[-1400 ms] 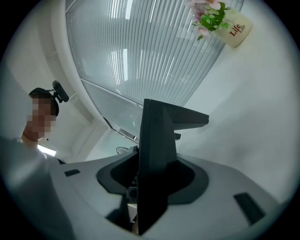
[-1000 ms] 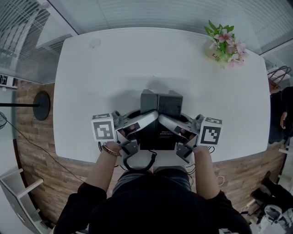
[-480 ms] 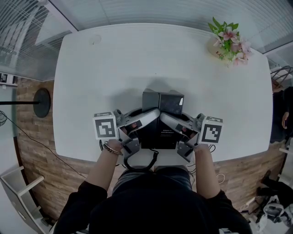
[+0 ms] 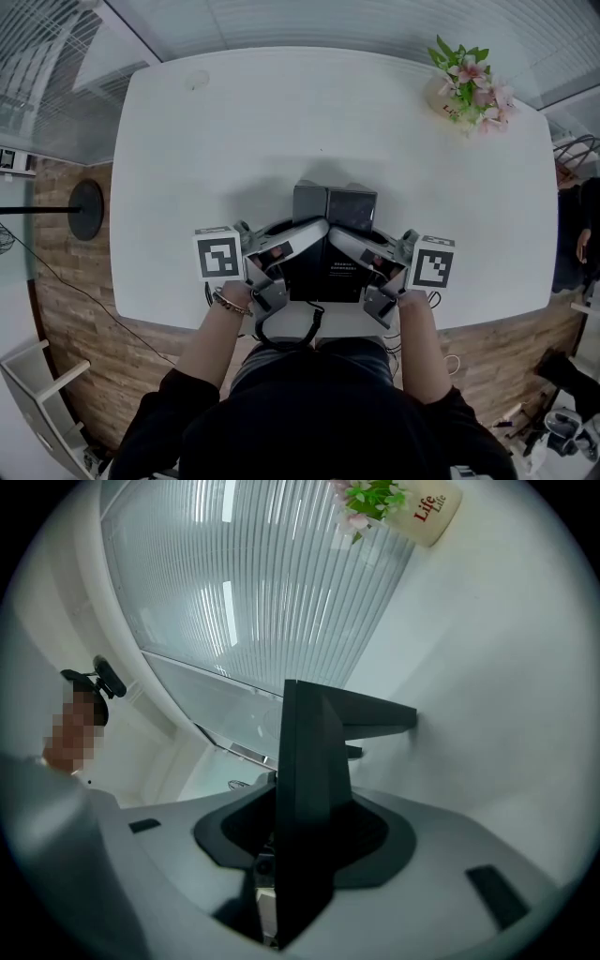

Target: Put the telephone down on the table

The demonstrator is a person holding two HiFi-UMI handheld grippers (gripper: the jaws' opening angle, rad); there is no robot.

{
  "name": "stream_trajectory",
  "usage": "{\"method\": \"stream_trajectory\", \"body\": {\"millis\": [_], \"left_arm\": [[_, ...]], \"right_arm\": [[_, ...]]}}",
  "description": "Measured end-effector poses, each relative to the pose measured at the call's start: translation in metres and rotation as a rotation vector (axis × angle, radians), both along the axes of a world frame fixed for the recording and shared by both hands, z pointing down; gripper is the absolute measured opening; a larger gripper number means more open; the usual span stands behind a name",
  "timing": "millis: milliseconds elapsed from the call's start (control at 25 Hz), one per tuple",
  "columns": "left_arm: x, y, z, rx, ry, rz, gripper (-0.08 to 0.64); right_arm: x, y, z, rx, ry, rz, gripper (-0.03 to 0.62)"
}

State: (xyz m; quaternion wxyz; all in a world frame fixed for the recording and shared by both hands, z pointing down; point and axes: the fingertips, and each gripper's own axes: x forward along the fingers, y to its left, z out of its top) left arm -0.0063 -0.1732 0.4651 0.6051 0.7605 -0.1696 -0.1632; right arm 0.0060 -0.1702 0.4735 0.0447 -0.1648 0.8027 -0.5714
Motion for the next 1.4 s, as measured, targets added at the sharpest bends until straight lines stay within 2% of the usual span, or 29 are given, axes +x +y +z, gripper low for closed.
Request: {"method": "stream_trajectory", "body": {"millis": [120, 360, 480, 720, 840, 1400], "left_arm": [[-0.001, 0.001, 0.001, -0.028, 0.007, -0.007, 0.179], [-0.005, -0.003, 0.003, 0.013, -0.067, -0.023, 0.186], [-0.007, -0.006, 0.002, 0.061, -0.114, -0.023, 0.189], [-0.011, -0.008, 0.003, 0.083, -0.181, -0.035, 0.207], [-0.012, -0.009, 0.005, 0.082, -0.235, -0.025, 0.23], [-0.017, -0.012, 0.011, 0.081, -0.282, -0.037, 0.235]], "right_arm": [[-0.001, -0.001, -0.001, -0.002, 0.001, 0.005, 0.189], [-0.002, -0.002, -0.001, -0.002, 0.01, 0.018, 0.189], [-0.001, -0.002, -0.001, 0.0, 0.01, 0.024, 0.185], [-0.005, -0.001, -0.001, 0.004, 0.011, 0.029, 0.179], [-0.001, -0.004, -0.001, 0.05, 0.077, 0.041, 0.175], [0.0, -0.007, -0.001, 0.096, 0.148, 0.087, 0.195]]}}
